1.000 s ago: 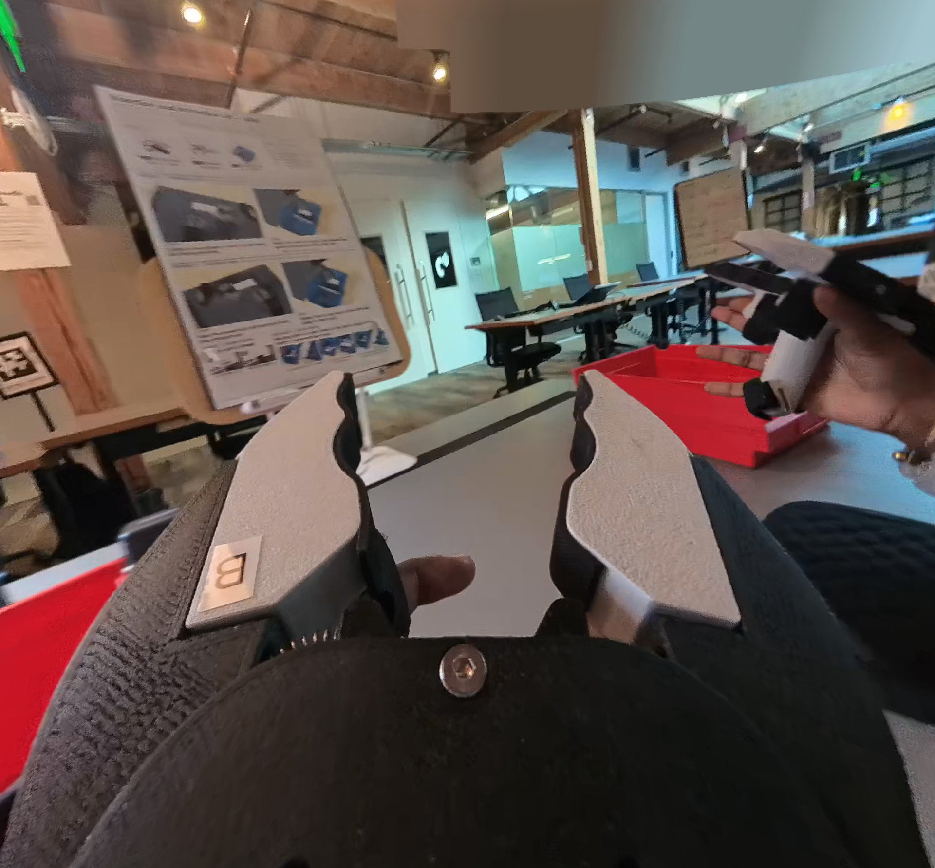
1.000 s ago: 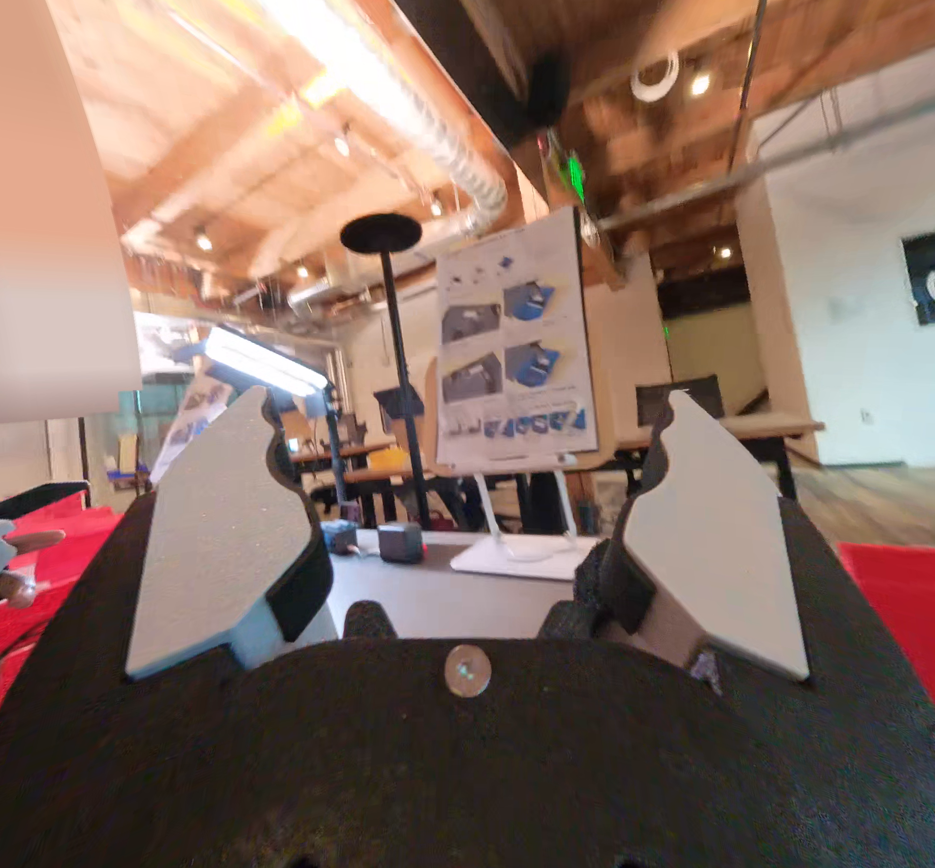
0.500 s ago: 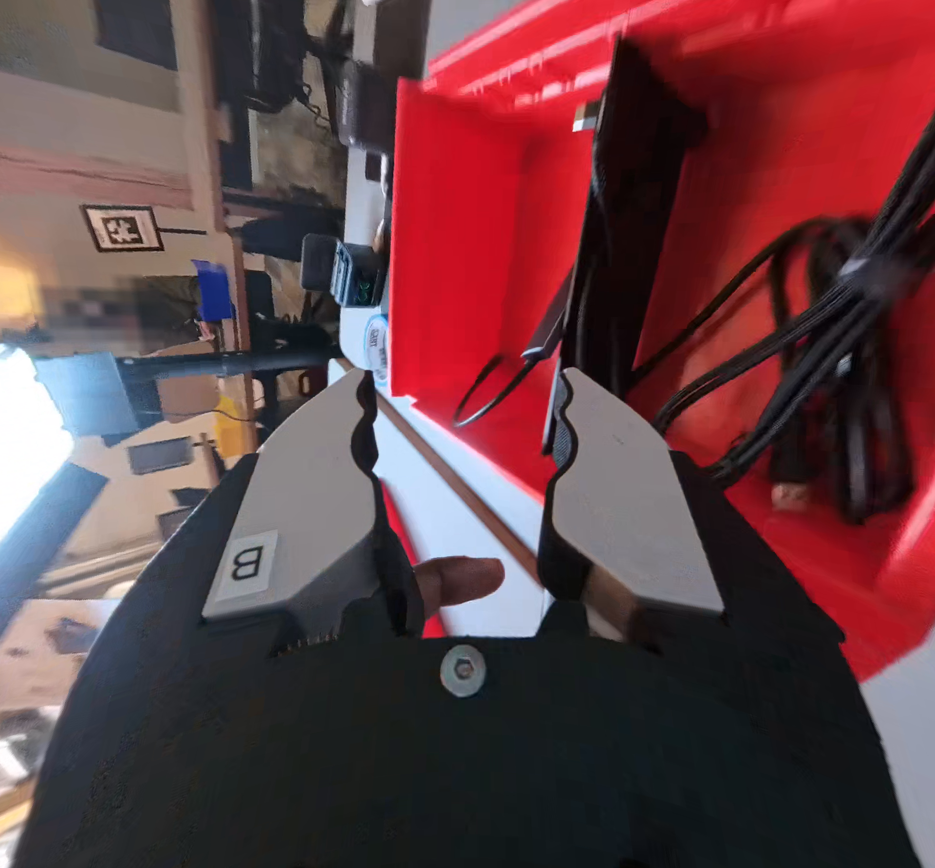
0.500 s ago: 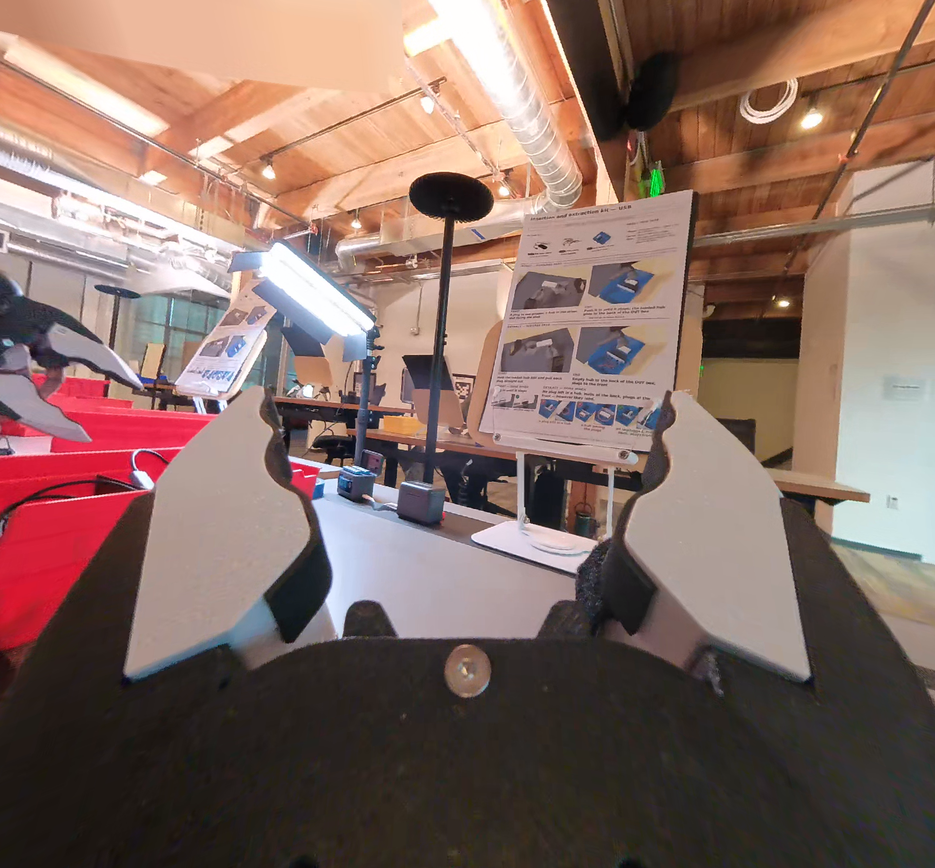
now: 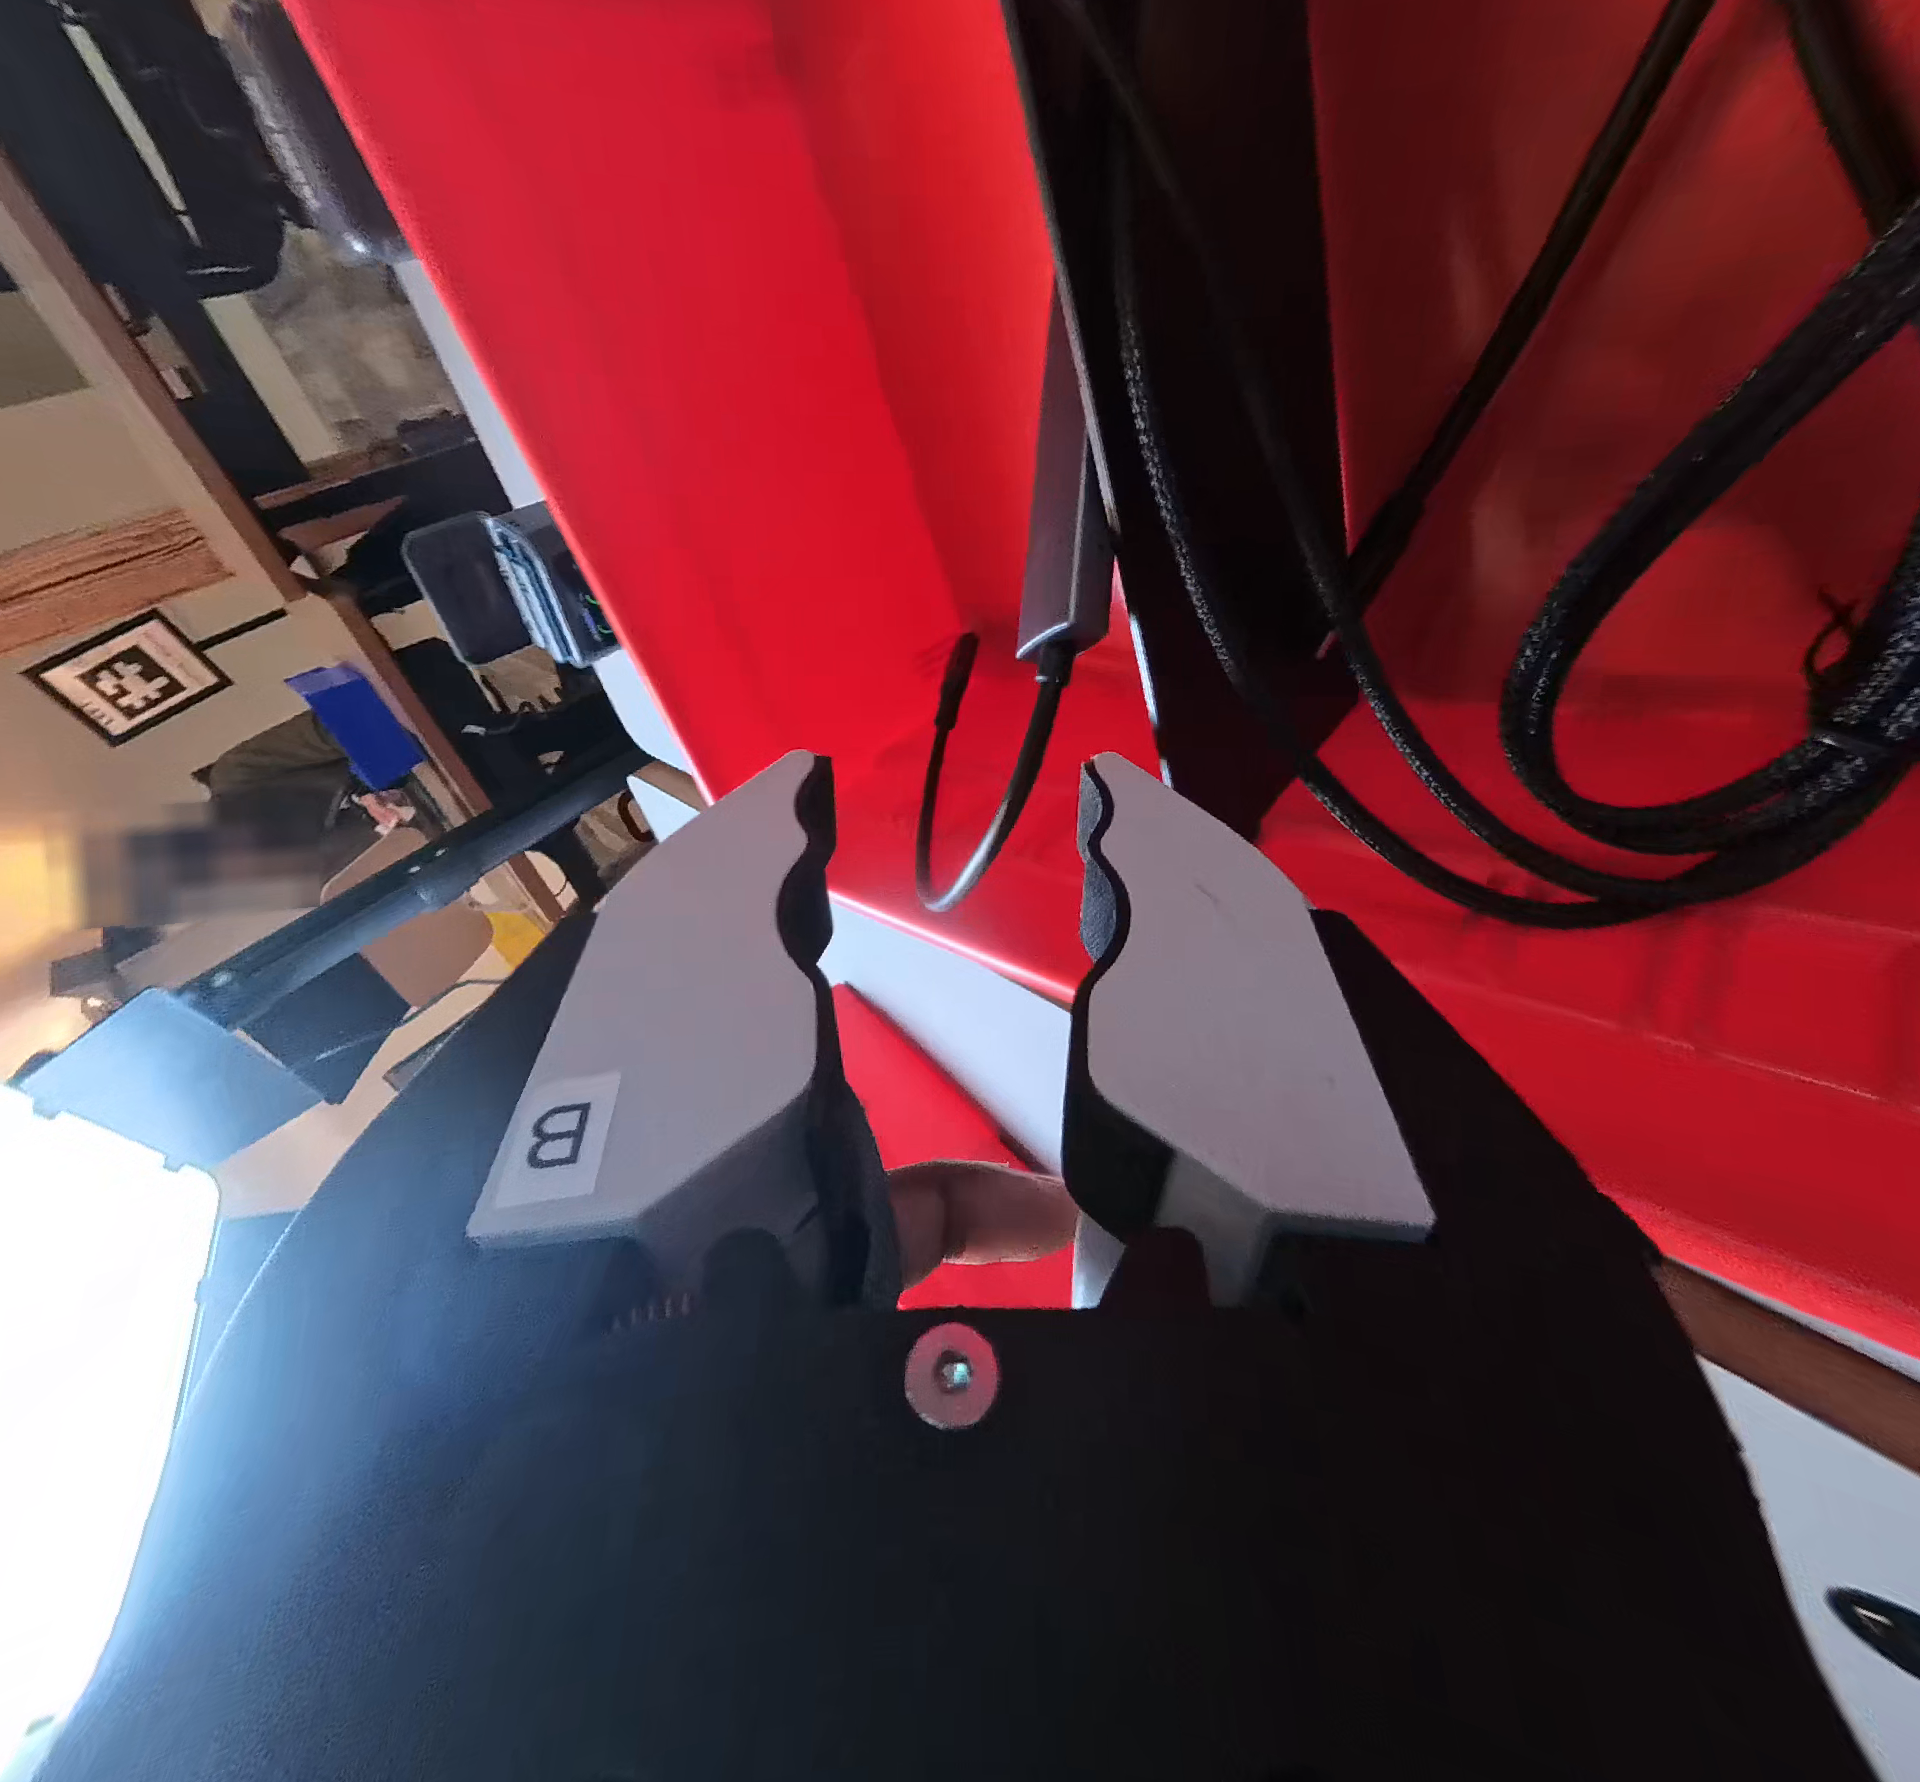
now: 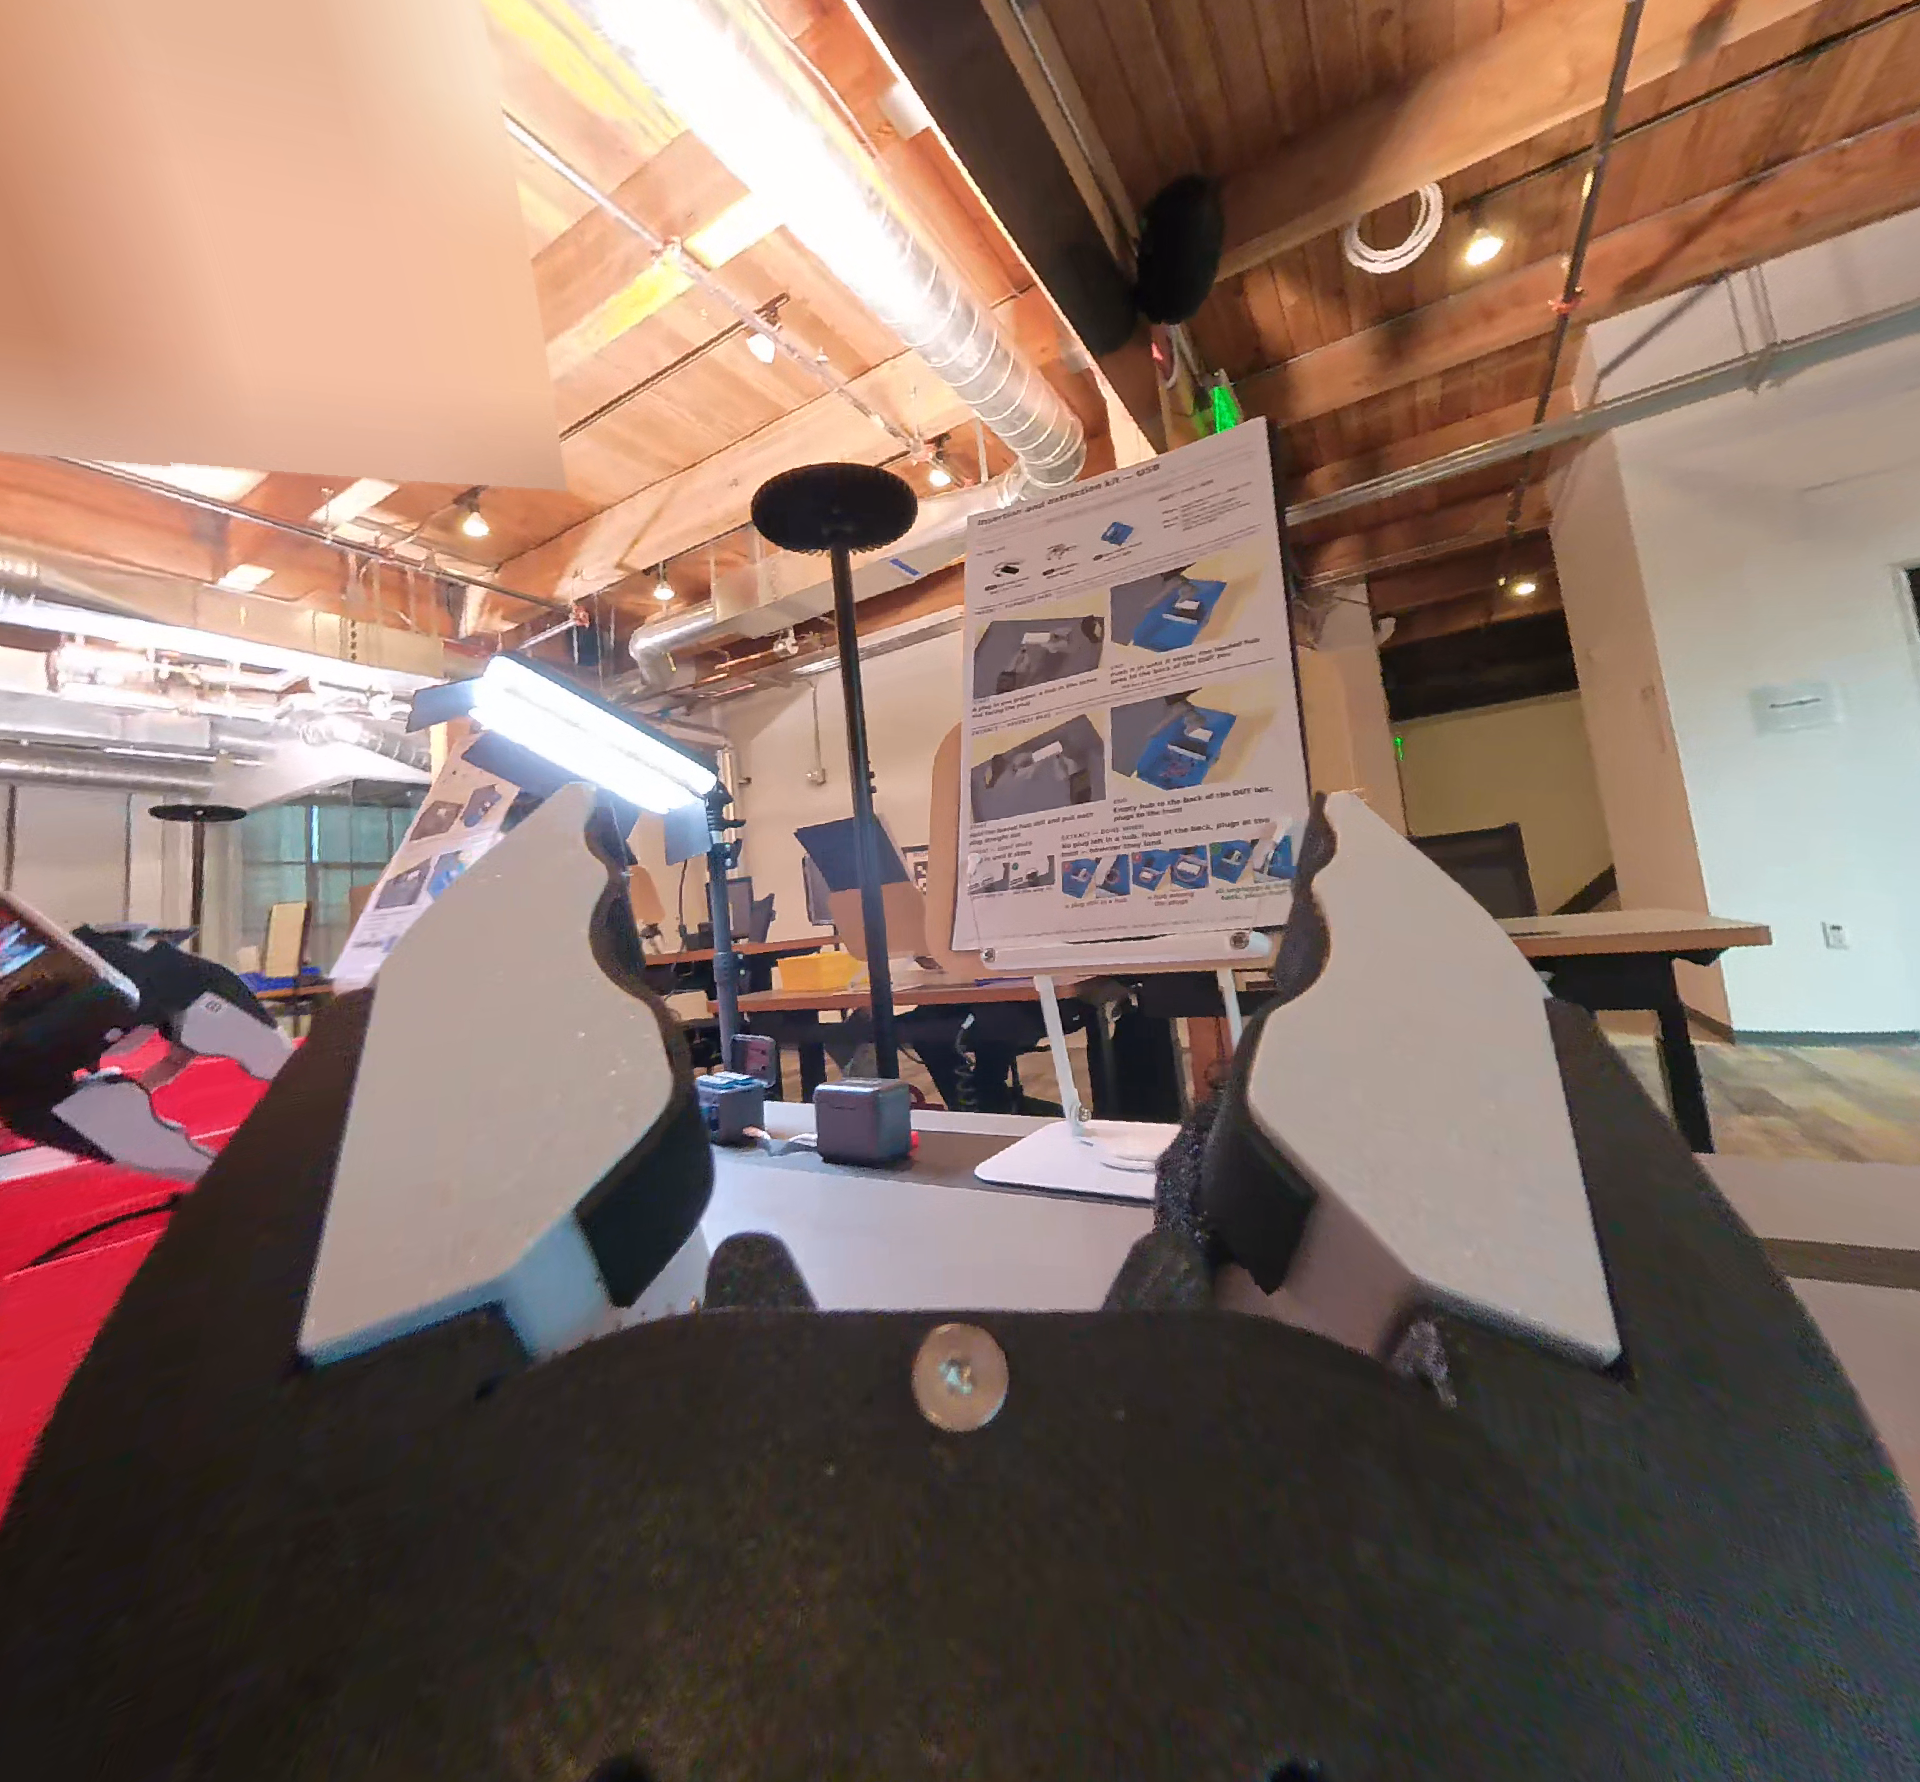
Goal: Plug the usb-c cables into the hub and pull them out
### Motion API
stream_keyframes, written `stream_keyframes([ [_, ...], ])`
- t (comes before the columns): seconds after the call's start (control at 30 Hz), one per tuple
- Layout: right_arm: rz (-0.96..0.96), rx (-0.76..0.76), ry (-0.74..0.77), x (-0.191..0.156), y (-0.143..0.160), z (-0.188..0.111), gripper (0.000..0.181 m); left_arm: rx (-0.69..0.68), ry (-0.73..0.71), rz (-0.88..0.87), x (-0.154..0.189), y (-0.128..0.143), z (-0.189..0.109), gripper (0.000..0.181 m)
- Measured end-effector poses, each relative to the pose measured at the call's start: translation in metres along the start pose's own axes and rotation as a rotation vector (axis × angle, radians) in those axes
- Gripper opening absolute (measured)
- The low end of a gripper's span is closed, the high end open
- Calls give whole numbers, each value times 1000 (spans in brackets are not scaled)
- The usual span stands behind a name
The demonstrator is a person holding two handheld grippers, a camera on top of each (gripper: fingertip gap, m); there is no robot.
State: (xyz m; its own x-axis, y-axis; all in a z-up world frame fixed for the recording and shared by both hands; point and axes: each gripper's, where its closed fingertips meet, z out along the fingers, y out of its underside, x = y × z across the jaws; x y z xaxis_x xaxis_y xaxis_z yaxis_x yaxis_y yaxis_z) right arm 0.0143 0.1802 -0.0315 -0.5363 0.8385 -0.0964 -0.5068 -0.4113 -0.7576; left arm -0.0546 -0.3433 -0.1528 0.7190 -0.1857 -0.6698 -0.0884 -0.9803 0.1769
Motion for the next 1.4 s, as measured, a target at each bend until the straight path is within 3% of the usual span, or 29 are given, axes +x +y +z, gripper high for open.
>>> stream_keyframes([
  [0.03, -8, 6, 9, 1, -1, -1, 119, -4, 10, 8, 1, 0, 4, 43],
  [0.1, -22, 11, 19, 3, -3, -1, 116, 4, 7, 26, 2, -1, 9, 10],
  [0.23, -17, 1, 22, 4, 0, -1, 113, 13, -116, -52, -24, -6, -3, 6],
  [0.43, -31, -32, -4, -1, 7, 1, 110, 196, -520, -494, -115, -17, -93, 3],
  [0.57, -44, -53, -51, -10, 11, 2, 108, 529, -692, -839, -140, -54, -149, 3],
  [0.67, -47, -67, -108, -21, 14, 2, 105, 791, -758, -961, -142, -91, -179, 3],
  [0.83, 23, -103, -293, -51, 20, -1, 90, 1205, -707, -1037, -129, -167, -213, 3],
  [1.03, 70, -226, -519, -94, 42, -11, 79, 1449, -593, -1233, -97, -239, -213, 3],
  [1.17, 320, -144, -540, -102, 24, -8, 64, 1561, -580, -1210, -75, -281, -207, 3],
  [1.3, 676, -46, -557, -95, 5, -6, 56, 1556, -543, -1142, -60, -317, -188, 3],
  [1.4, 703, -61, -577, -100, 10, -6, 56, 1601, -433, -1143, -50, -340, -176, 3],
])
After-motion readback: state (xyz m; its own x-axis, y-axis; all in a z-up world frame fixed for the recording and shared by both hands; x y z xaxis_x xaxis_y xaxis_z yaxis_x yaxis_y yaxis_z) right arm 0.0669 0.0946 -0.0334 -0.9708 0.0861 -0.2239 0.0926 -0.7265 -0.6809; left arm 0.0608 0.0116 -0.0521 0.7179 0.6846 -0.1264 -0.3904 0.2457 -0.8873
